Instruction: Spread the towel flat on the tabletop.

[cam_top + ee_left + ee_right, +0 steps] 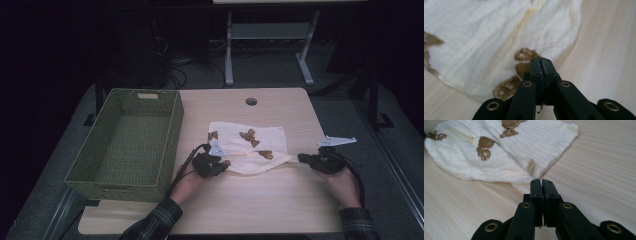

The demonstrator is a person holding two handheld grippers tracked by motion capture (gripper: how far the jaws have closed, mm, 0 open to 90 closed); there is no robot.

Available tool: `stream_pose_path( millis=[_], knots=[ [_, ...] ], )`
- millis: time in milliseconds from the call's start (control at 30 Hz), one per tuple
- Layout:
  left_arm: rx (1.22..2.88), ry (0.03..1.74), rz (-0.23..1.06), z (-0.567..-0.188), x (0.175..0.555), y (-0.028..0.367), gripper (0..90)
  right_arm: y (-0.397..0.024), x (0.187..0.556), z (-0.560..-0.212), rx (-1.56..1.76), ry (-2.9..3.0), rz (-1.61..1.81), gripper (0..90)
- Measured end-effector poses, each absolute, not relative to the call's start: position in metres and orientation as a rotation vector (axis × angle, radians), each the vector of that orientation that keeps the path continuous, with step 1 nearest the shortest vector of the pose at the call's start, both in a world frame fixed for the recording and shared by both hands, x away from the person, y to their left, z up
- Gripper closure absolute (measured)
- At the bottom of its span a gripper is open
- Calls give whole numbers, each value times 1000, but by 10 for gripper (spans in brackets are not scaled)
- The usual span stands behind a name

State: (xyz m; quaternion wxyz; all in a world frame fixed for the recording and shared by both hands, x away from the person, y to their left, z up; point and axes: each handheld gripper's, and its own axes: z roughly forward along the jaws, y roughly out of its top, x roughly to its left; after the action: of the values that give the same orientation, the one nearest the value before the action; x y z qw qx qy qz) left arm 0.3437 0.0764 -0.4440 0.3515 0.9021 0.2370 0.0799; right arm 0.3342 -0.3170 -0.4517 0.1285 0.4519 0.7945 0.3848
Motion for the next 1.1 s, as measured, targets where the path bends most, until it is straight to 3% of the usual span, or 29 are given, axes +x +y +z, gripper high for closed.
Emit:
stream_pose_path(
  millis=[200, 500, 567, 600, 700, 1100],
  knots=[
    [2277, 627, 219, -425, 361, 76, 888, -319, 335, -451, 1314, 2306, 1128, 878],
    [2255, 740, 229, -437, 417, 61, 883, -319, 337, -452, 1315, 2310, 1128, 878],
    [2231, 793, 285, -442, 430, 57, 843, -319, 337, -452, 1315, 2310, 1128, 878],
    [2226, 798, 304, -442, 433, 56, 779, -319, 337, -452, 1314, 2311, 1128, 878],
    [2211, 791, 314, -437, 431, 55, 693, -319, 338, -452, 1313, 2311, 1131, 878],
    [2298, 693, 318, -432, 378, 69, 664, -317, 337, -452, 1302, 2316, 1129, 878]
  ],
)
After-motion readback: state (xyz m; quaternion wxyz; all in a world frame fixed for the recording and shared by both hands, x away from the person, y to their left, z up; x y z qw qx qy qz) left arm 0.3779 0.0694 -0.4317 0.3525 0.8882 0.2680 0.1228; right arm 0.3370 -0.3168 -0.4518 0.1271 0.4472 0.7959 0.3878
